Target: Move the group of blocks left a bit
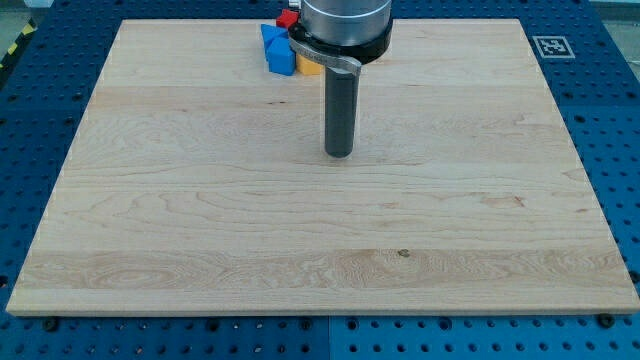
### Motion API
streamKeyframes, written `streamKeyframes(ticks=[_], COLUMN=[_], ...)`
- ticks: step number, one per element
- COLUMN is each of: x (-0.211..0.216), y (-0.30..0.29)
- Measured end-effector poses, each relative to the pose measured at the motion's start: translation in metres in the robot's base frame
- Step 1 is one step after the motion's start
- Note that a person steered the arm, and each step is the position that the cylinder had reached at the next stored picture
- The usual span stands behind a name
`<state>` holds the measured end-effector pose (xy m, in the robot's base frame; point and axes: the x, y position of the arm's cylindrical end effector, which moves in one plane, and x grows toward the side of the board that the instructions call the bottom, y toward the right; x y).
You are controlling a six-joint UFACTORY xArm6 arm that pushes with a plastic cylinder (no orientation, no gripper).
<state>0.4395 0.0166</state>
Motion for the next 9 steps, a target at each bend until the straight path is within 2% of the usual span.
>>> streamKeyframes(ticks=[2, 4, 6, 8, 9], x=[-0.006, -0.058, -0.120, -0.146, -0.183], y=[0.004, 0.062, 0.072, 0.102, 0.109])
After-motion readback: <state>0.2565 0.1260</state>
